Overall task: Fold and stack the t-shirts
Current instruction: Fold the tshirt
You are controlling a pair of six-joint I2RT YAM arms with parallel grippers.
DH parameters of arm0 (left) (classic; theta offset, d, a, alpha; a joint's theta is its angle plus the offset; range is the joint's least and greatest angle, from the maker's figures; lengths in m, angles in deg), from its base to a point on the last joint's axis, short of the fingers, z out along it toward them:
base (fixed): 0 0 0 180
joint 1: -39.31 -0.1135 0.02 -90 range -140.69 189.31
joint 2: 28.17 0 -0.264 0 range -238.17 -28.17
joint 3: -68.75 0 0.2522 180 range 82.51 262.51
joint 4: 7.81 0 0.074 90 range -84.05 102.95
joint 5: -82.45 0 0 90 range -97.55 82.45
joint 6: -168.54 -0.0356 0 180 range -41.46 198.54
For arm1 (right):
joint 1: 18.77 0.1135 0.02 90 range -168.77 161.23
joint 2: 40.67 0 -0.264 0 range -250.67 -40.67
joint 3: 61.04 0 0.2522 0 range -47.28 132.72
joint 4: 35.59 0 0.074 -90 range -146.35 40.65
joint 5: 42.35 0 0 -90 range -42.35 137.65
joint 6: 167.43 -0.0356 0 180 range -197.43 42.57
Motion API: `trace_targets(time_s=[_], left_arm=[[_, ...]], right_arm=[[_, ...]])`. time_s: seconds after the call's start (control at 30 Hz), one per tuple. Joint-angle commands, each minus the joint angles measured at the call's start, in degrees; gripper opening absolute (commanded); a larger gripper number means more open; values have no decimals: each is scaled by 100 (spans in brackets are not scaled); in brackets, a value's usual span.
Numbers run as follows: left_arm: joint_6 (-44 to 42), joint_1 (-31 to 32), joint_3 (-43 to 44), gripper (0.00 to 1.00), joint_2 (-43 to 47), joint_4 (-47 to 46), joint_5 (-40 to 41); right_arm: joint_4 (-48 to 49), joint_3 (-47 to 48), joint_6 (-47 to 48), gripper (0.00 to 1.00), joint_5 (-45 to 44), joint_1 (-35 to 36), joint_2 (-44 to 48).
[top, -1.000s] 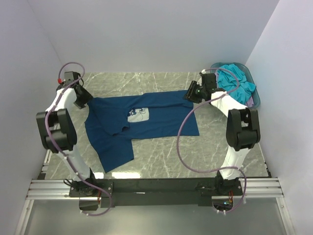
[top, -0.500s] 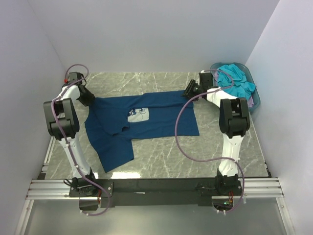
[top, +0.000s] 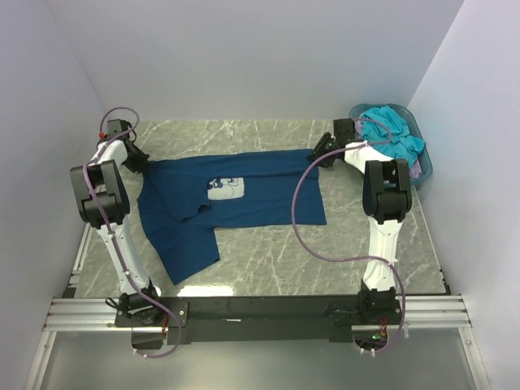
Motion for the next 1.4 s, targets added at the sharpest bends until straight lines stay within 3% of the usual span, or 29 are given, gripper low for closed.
trace_targets(time_s=[0.0,0.1,0.2,0.23,0.43,0.7,0.87,1.03,1.37], left_arm=[[-82,-152,100,9,-268,122,187],[-126,-152,162,16,-242,183,37],[-178,-117,153,32,-22,218,28],[-178,-90,162,42,48,245,45],[-99,15,83,65,847,394,142],[-170,594,-645,67,2017,702,572],[-266,1377,-1664,59,2500,465,458],[-196,1667,-2237,55,2449,245,353],[-135,1861,-2439,55,1570,324,-191]], right_arm=[[-421,335,-27,43,-365,-124,-241],[-465,520,123,43,-338,-124,-277],[-360,520,369,43,-250,-107,-102],[-377,581,500,43,-215,-98,-49],[-456,757,983,43,-206,104,478],[-263,257,959,43,-5,500,962],[-122,-147,853,40,154,737,971],[-17,-367,747,39,163,816,875],[-402,-315,659,40,-153,465,285]])
